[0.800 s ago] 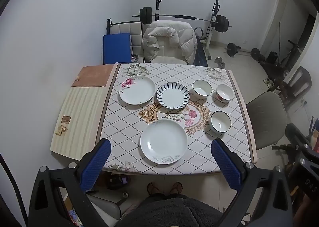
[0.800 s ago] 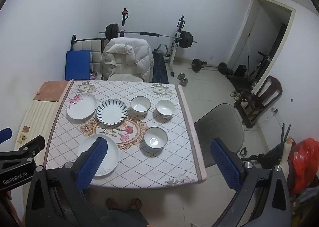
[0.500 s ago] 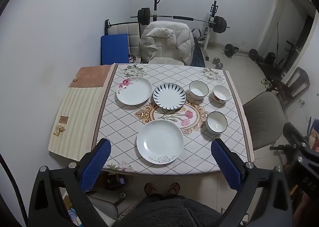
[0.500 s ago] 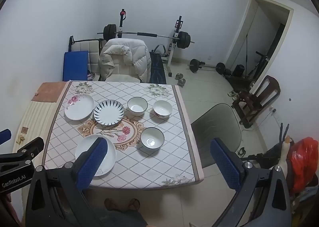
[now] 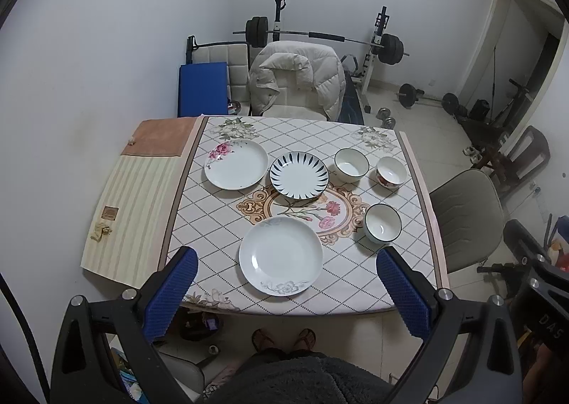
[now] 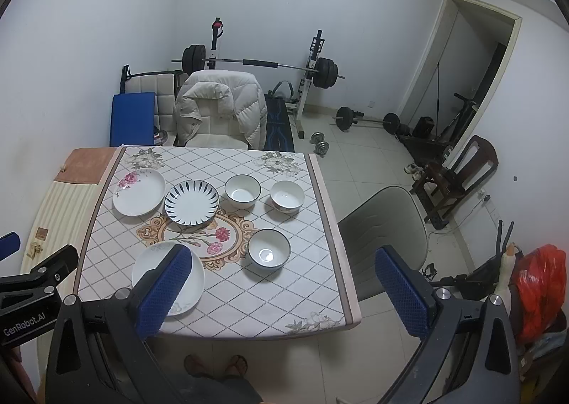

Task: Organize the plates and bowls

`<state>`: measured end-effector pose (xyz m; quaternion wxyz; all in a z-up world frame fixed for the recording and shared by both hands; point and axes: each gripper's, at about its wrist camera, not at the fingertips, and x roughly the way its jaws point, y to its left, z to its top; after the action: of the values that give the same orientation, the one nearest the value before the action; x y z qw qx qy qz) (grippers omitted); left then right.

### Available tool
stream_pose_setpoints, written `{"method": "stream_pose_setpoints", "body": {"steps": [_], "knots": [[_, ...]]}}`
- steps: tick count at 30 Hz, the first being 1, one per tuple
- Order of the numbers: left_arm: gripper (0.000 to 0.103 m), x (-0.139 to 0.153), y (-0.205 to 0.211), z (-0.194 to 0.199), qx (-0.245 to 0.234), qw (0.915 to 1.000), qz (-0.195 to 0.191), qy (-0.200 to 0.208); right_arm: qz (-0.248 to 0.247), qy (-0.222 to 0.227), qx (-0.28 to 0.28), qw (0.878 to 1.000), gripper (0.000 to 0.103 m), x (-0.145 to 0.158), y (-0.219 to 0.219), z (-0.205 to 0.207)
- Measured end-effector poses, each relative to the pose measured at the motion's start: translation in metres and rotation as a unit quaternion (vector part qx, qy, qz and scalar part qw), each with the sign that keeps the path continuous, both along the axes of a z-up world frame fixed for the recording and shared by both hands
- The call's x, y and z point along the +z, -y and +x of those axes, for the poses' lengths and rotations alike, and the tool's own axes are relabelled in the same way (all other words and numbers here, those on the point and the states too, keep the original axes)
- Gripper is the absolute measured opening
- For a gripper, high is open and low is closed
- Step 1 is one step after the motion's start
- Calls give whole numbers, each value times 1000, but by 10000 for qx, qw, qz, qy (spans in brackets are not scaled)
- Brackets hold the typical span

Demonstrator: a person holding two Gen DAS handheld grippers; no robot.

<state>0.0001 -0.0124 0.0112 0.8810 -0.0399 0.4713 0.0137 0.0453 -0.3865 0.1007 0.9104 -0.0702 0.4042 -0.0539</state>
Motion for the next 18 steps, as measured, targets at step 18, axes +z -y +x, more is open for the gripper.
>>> {"method": "stream_pose_setpoints", "body": {"steps": [18], "knots": [[103, 1, 2, -4, -23, 10000, -14, 91, 28, 48, -43, 10000, 103, 7, -1, -1]]}}
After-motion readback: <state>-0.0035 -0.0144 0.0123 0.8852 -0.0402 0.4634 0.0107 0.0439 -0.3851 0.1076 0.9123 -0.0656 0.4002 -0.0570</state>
